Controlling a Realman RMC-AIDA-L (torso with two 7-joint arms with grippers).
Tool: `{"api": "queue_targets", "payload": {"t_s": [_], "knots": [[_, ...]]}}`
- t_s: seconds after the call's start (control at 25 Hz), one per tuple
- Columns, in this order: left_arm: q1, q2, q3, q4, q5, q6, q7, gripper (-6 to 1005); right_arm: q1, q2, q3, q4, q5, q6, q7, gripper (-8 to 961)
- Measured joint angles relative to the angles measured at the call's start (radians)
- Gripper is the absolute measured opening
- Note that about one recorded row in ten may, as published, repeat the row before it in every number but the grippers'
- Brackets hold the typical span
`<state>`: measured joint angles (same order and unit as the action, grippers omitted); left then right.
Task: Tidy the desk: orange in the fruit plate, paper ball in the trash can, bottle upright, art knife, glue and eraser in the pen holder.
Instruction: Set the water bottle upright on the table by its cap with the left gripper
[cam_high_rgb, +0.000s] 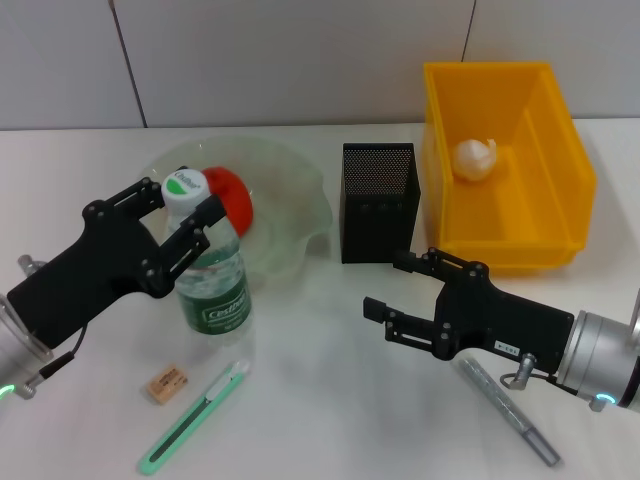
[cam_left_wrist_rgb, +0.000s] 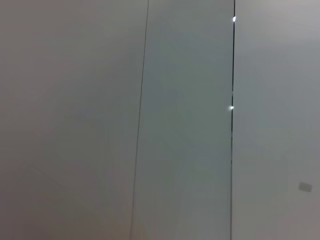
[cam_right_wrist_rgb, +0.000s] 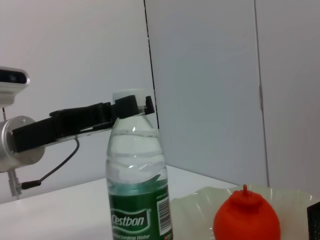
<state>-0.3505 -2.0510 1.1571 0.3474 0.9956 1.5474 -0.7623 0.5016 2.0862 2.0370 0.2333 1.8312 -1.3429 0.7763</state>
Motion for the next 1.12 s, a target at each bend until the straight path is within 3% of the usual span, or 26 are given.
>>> {"api": "queue_targets", "payload": {"t_s": [0.44, 1.12], "knots": [[0.044, 0.007, -0.001, 0.001, 0.000, 0.004, 0.051, 437, 0.000, 0.000, 0.000, 0.002, 0.020, 0.004, 0.002, 759], [0.048, 0.003, -0.001, -0.010, 0.000, -0.025, 0.118, 436, 0.005, 0.001, 0.000, 0.000, 0.022, 0.004, 0.004, 759]]}}
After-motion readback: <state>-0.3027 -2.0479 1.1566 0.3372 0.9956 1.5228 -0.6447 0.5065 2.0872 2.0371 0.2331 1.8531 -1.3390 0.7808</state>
